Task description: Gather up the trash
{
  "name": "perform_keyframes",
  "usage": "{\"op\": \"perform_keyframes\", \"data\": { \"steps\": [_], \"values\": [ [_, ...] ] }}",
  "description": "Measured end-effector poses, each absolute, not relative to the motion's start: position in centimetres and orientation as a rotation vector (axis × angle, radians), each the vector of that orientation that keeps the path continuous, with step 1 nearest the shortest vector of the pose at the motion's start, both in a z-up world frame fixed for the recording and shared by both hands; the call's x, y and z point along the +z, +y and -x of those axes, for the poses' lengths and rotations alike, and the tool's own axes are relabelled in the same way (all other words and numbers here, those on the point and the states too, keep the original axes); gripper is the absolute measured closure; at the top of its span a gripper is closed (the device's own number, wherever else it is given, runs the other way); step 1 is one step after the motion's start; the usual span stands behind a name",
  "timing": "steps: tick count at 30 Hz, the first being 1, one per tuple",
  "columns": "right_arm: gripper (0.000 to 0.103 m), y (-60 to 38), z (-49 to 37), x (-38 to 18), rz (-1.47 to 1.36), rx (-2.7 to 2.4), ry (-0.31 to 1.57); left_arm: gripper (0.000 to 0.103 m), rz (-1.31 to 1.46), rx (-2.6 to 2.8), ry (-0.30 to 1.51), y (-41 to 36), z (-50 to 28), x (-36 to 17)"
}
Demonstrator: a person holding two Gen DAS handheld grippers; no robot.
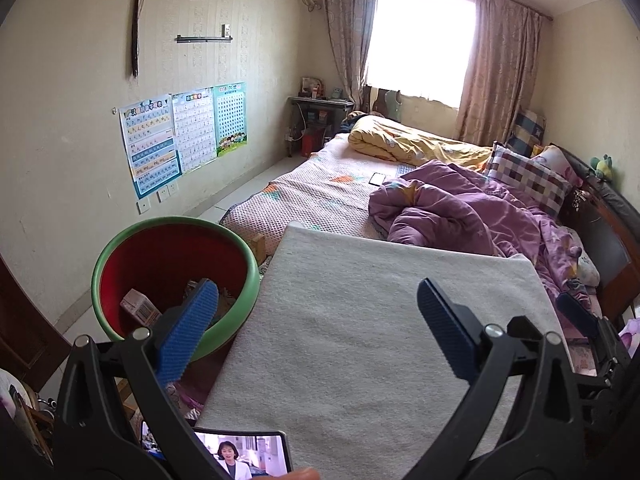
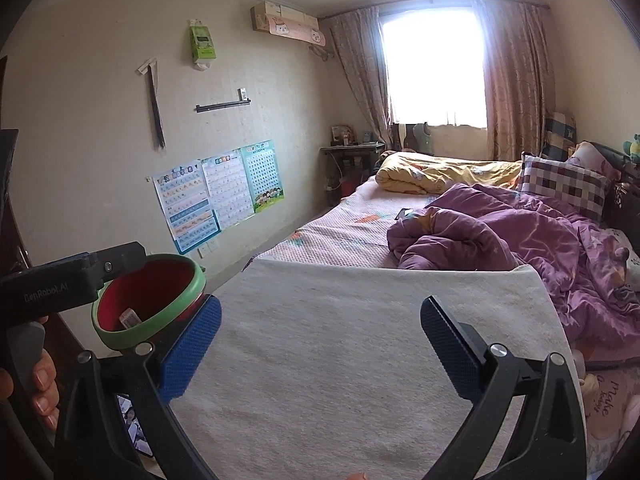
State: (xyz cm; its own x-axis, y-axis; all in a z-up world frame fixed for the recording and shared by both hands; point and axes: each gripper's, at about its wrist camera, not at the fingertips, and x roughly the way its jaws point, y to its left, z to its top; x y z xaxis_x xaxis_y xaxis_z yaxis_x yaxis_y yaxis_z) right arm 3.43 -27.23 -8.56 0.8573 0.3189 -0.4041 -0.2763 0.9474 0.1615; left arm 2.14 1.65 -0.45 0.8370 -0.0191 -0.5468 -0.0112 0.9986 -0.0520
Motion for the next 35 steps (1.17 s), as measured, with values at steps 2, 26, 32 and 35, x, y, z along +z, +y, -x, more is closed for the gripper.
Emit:
{"op": "perform_keyframes", "data": {
  "steps": [2, 26, 32, 35],
  "values": [
    [0.007, -27.3, -3.4, -8.6, -0.101, 0.310, 0.442, 0.005, 0.050, -0.009, 0.580, 1.6, -2.2, -0.5],
    [0.007, -26.8, -3.5, -9.4, -0.098, 0.324, 0.489, 0.005, 0.045, -0.008, 0.583, 1.6, -2.1, -0.5],
    [0.007, -29.1, -3.9, -12.9, -0.073, 0.228, 0.606, 0.005, 0.065, 0.016, 0.606, 2.3, -2.2, -0.9],
    [0.007, -31.6, -4.1, -16.0, -0.083, 0.135, 0.703, 0.005, 0.084, 0.050, 0.614, 3.6, -2.0, -1.4]
  ]
}}
